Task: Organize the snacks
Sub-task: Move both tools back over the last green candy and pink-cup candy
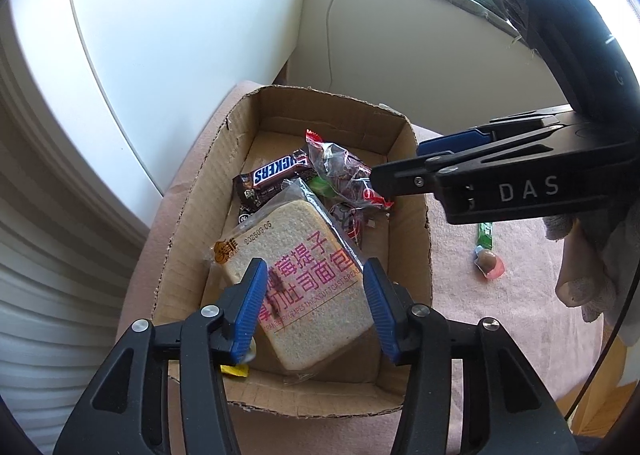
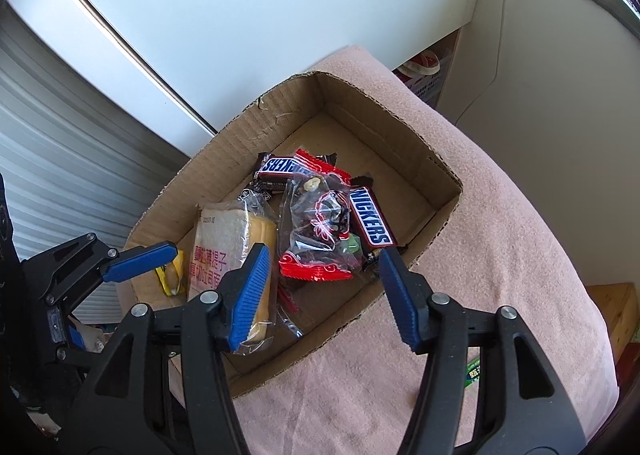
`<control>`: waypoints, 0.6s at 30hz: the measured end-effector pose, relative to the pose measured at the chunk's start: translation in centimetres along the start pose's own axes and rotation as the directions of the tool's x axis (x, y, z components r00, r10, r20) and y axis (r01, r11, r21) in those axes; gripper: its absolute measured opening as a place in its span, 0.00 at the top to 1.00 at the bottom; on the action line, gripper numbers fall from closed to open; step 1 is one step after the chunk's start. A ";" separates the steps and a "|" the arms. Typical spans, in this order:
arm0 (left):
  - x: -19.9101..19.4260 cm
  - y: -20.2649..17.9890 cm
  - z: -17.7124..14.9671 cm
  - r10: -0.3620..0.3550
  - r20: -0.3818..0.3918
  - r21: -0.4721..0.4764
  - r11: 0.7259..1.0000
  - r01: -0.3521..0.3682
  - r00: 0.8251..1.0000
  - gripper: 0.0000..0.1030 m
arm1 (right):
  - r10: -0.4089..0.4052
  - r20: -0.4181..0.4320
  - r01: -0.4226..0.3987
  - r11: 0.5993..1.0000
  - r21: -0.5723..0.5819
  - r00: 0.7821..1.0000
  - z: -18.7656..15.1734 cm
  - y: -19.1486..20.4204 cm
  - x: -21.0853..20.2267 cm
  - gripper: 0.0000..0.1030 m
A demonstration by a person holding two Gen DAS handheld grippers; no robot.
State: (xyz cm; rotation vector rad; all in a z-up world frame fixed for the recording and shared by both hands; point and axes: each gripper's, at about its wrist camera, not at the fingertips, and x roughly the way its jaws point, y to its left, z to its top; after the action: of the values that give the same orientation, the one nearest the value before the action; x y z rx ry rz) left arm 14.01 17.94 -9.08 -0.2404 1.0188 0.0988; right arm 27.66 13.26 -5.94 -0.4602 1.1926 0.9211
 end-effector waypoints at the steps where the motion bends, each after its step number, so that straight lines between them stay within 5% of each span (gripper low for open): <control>1: -0.1 0.0 0.0 -0.002 0.002 -0.005 1.000 0.002 1.000 0.53 | 0.000 0.003 0.000 1.000 0.006 1.000 -0.2 -0.3 -0.3 0.42; 18: -0.8 -6.2 0.4 -0.100 0.007 0.071 0.993 0.099 0.995 0.53 | -0.056 0.027 0.048 0.971 0.236 0.998 -8.6 -10.9 -4.1 0.42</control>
State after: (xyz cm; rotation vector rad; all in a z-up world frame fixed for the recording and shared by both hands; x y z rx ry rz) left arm 15.12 12.01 -7.25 -0.2256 0.9968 -0.0262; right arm 31.04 -0.77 -6.73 -0.2821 1.2361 0.7288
